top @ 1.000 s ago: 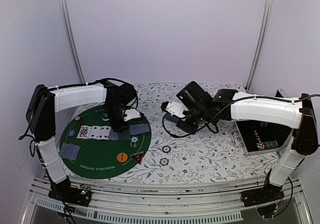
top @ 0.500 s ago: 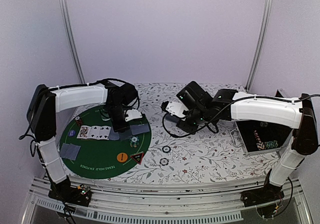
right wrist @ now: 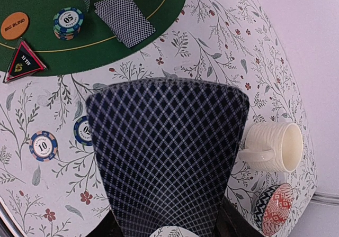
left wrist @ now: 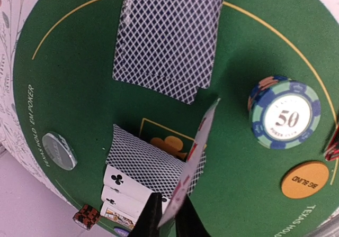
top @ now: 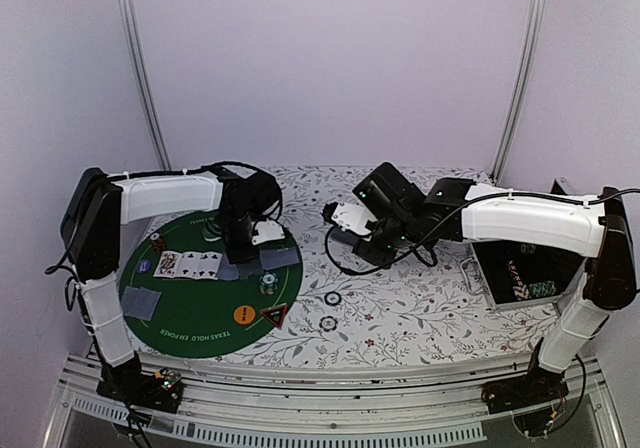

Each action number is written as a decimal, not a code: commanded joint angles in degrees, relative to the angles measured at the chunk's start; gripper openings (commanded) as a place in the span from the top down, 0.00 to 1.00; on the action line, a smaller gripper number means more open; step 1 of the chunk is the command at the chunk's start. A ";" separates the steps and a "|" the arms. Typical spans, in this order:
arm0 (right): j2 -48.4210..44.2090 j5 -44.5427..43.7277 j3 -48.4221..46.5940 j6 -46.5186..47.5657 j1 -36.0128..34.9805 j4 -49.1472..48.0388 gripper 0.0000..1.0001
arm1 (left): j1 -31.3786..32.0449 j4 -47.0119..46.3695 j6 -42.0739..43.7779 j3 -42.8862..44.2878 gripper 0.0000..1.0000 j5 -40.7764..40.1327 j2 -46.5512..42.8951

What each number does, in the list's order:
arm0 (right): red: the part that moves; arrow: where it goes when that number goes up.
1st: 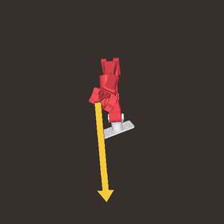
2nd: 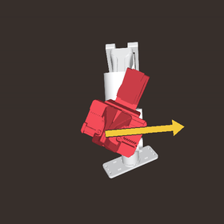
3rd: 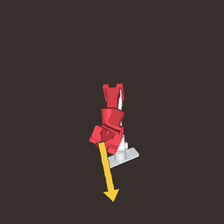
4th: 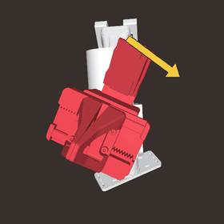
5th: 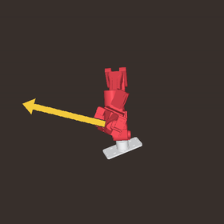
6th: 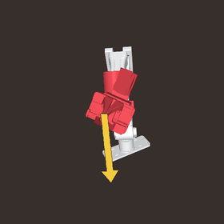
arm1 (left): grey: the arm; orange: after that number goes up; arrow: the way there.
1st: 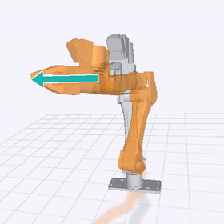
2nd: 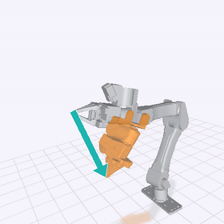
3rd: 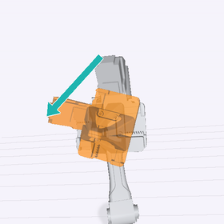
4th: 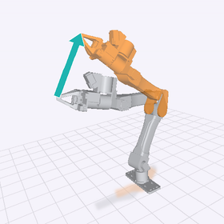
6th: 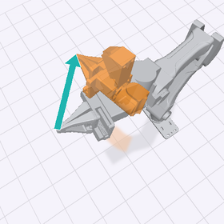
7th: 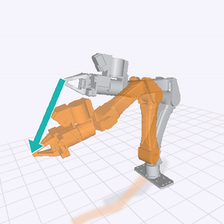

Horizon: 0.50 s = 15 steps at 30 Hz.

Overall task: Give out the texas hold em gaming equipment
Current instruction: Place the poker card in the community card area.

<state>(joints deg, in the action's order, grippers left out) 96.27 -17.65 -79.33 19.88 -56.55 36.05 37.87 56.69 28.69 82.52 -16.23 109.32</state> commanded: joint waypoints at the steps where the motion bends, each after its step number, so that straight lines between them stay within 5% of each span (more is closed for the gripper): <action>1: -1.44 -0.36 -0.52 -1.05 0.11 0.23 0.53 | 1.32 -2.15 0.97 -0.50 0.89 -3.86 0.77; 15: -1.26 -0.39 -0.56 -1.16 0.09 0.60 0.52 | 2.30 -3.75 2.16 -0.72 0.79 -6.71 2.33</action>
<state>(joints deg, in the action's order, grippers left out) 96.27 -17.65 -79.33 19.31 -56.55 36.32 39.22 53.98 30.22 82.48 -21.23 110.41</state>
